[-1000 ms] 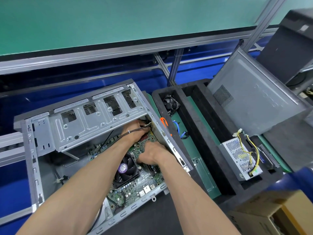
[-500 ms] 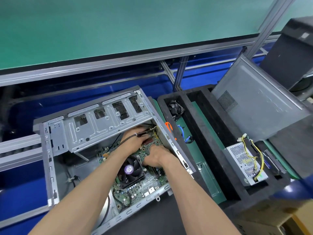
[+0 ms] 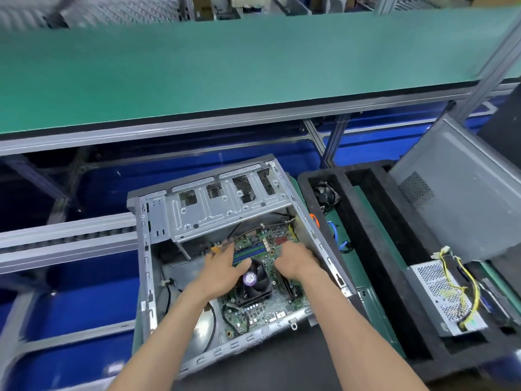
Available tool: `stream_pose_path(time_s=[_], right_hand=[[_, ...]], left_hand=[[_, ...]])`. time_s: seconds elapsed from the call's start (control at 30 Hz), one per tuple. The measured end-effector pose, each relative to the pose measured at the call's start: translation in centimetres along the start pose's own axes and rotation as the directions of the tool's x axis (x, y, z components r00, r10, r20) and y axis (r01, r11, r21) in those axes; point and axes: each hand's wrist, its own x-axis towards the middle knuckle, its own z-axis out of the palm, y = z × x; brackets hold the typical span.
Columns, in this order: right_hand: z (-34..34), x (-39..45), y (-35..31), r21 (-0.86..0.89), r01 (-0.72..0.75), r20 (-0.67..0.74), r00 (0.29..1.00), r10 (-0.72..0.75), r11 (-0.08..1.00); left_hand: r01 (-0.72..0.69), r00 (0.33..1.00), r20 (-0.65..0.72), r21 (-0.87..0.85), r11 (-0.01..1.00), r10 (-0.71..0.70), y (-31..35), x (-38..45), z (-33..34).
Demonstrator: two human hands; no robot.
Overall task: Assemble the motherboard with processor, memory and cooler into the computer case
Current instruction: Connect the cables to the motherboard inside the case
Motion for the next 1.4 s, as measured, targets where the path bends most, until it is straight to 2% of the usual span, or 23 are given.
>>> stream_pose_path(time_s=[0.07,0.13,0.2,0.23,0.27,0.3,0.33,0.37,0.43,0.5,0.57,0.67,0.73,0.8,0.87,0.93,1.0,1.07,1.13,1.4], right_hand=[[0.1,0.0,-0.1,0.019,0.013,-0.034,0.999,-0.012,1.0],[0.1,0.1,-0.2,0.031,0.021,-0.057,0.998,-0.019,0.999],[0.1,0.1,-0.2,0.048,0.03,-0.075,0.997,-0.026,0.998],[0.1,0.1,-0.2,0.055,0.034,-0.083,0.996,-0.029,0.998],[0.2,0.1,-0.2,0.058,0.038,-0.09,0.995,-0.033,0.998],[0.3,0.1,-0.2,0.062,0.04,-0.095,0.995,-0.034,0.997],[0.3,0.2,-0.1,0.068,0.041,-0.099,0.994,-0.034,0.997],[0.3,0.2,-0.1,0.073,0.043,-0.1,0.994,-0.036,0.996],[0.4,0.2,-0.1,0.083,0.057,-0.106,0.993,-0.048,0.995],[0.4,0.2,0.1,0.092,0.073,-0.112,0.992,-0.063,0.993],[0.3,0.2,0.2,0.104,0.095,-0.116,0.99,-0.083,0.99],[0.3,0.2,0.2,0.169,0.147,-0.112,0.985,-0.129,0.975],[0.1,0.0,0.0,0.294,0.184,-0.127,0.98,-0.153,0.938],[-0.2,-0.5,-0.3,0.441,0.217,-0.161,0.974,-0.161,0.871],[-0.4,-1.0,-0.6,0.573,0.237,-0.159,0.971,-0.177,0.785],[-0.4,-1.3,-0.6,0.612,0.231,-0.135,0.973,-0.187,0.757],[-0.3,-1.4,-0.6,0.605,0.228,-0.125,0.974,-0.192,0.763],[-0.3,-1.4,-0.6,0.616,0.237,-0.114,0.97,-0.213,0.752],[-0.2,-1.2,-0.6,0.615,0.244,-0.096,0.967,-0.236,0.75],[0.2,-1.0,-0.5,0.449,0.256,-0.054,0.964,-0.26,0.856]], left_hand=[[0.09,0.995,-0.023,-0.178,0.98,-0.095,-0.7,-0.8,0.1],[0.109,0.98,-0.105,-0.427,0.897,-0.169,-1.3,-1.2,0.2],[0.083,0.948,-0.158,-0.717,0.692,-0.277,-1.4,-1.4,0.1],[0.058,0.937,-0.158,-0.809,0.585,-0.312,-1.4,-1.4,0.0],[0.032,0.934,-0.157,-0.858,0.512,-0.321,-1.5,-1.4,-0.1],[0.014,0.94,-0.156,-0.872,0.489,-0.305,-1.4,-1.4,-0.3],[0.002,0.95,-0.162,-0.852,0.524,-0.267,-1.3,-1.3,-0.5],[-0.005,0.96,-0.174,-0.796,0.605,-0.221,-1.1,-1.2,-0.5],[-0.006,0.97,-0.2,-0.589,0.808,-0.139,-0.5,-1.1,-0.4],[-0.014,0.961,-0.265,-0.337,0.941,-0.081,-0.1,-1.0,0.0],[-0.062,0.931,-0.364,-0.213,0.975,-0.021,0.1,-1.0,0.2],[-0.149,0.89,-0.455,-0.239,0.96,0.025,0.4,-1.2,-0.1],[-0.195,0.897,-0.44,-0.303,0.933,0.045,0.5,-1.4,-0.5],[-0.227,0.927,-0.362,-0.346,0.911,0.093,0.6,-1.5,-0.6],[-0.225,0.961,-0.252,-0.488,0.843,0.111,0.8,-1.6,-0.6],[-0.168,0.984,-0.161,-0.712,0.681,0.075,1.0,-1.5,-0.8],[-0.082,0.997,-0.075,-0.849,0.521,0.035,1.2,-1.4,-1.1],[-0.018,1.0,-0.012,-0.904,0.428,0.017,1.2,-1.2,-1.2],[0.011,1.0,0.021,-0.926,0.376,0.021,1.1,-1.1,-1.2],[0.143,0.982,0.152,-0.986,0.084,0.113,0.8,-0.7,-1.4]])
